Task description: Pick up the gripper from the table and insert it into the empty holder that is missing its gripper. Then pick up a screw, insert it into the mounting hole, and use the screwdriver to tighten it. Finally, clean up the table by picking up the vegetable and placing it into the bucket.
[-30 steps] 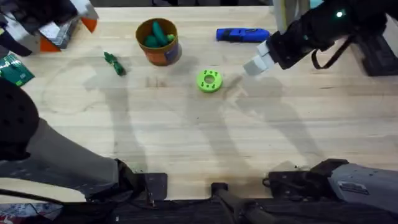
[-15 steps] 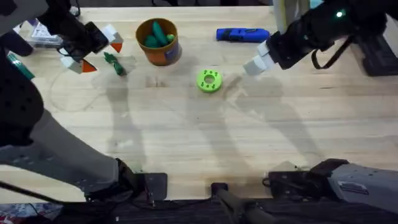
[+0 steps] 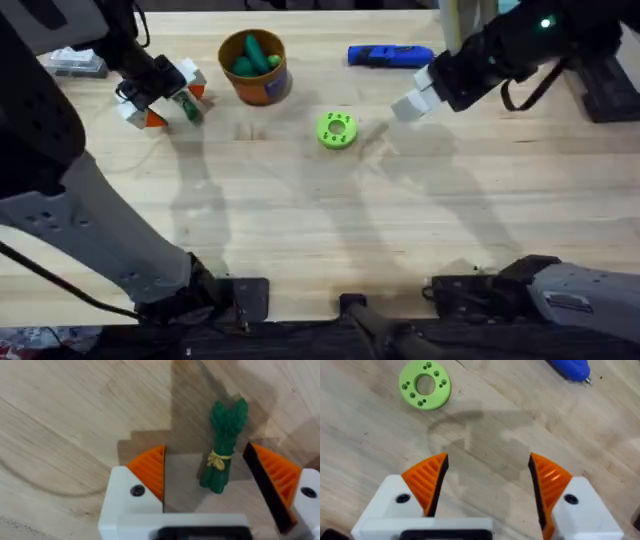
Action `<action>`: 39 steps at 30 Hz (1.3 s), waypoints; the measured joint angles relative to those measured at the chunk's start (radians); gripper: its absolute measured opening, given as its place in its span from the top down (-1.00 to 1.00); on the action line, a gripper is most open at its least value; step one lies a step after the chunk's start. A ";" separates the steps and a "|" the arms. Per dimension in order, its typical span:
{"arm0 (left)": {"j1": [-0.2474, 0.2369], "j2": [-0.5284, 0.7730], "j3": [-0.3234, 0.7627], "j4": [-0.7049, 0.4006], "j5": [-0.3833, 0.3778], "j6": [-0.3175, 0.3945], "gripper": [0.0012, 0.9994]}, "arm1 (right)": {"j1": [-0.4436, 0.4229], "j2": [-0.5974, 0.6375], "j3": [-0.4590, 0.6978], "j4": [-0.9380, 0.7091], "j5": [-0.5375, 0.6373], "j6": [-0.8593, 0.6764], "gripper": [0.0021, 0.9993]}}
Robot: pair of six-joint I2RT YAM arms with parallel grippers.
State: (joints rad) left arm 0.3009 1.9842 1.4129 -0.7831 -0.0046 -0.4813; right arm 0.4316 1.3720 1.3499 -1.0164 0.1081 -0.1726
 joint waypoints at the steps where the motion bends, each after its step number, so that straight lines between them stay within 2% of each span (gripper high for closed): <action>1: -0.001 0.000 0.000 0.001 -0.004 -0.005 -0.71 | 0.000 0.000 0.000 0.000 0.000 0.000 -0.93; 2: -0.001 0.000 0.000 0.001 -0.010 -0.006 -0.52 | 0.000 0.000 0.000 0.000 0.000 0.000 -0.93; 3: -0.001 0.001 0.000 0.003 -0.016 -0.005 -0.25 | 0.000 0.000 0.000 0.000 0.000 0.000 -0.93; 6: 0.001 0.005 0.001 0.015 -0.012 -0.006 0.69 | 0.000 0.000 0.000 0.000 0.000 0.000 -0.93; 7: 0.001 0.005 0.003 0.015 -0.016 -0.004 0.90 | 0.000 0.000 0.000 0.000 0.000 0.000 -0.93; 8: 0.001 0.005 0.003 0.016 -0.016 -0.005 0.96 | 0.000 0.000 0.000 0.000 0.000 0.000 -0.93; 13: 0.001 0.007 0.006 0.006 -0.008 -0.006 0.97 | 0.000 0.000 0.000 0.000 0.000 0.000 -0.93; 16: 0.001 0.008 0.016 -0.039 0.014 0.002 0.97 | 0.000 0.000 0.000 0.000 0.000 0.000 -0.93; 22: 0.001 -0.007 0.054 -0.122 0.044 0.059 0.97 | 0.000 0.000 0.000 -0.002 0.000 0.000 -0.93; 25: 0.001 -0.068 0.066 -0.139 0.059 0.097 0.97 | 0.000 0.000 0.000 -0.002 0.000 0.000 -0.93; 30: -0.006 -0.247 0.086 -0.152 0.107 0.178 0.97 | 0.000 0.000 0.000 -0.002 0.000 0.000 -0.93; 35: -0.054 -0.377 0.101 -0.157 0.181 0.255 0.97 | 0.000 0.000 0.000 -0.002 0.000 0.000 -0.93; 39: -0.133 -0.400 0.102 -0.155 0.233 0.298 0.97 | 0.000 0.000 0.000 -0.002 0.000 0.000 -0.93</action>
State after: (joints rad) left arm 0.1682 1.5841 1.5150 -0.9383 0.2285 -0.1834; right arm 0.4316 1.3720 1.3499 -1.0183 0.1081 -0.1726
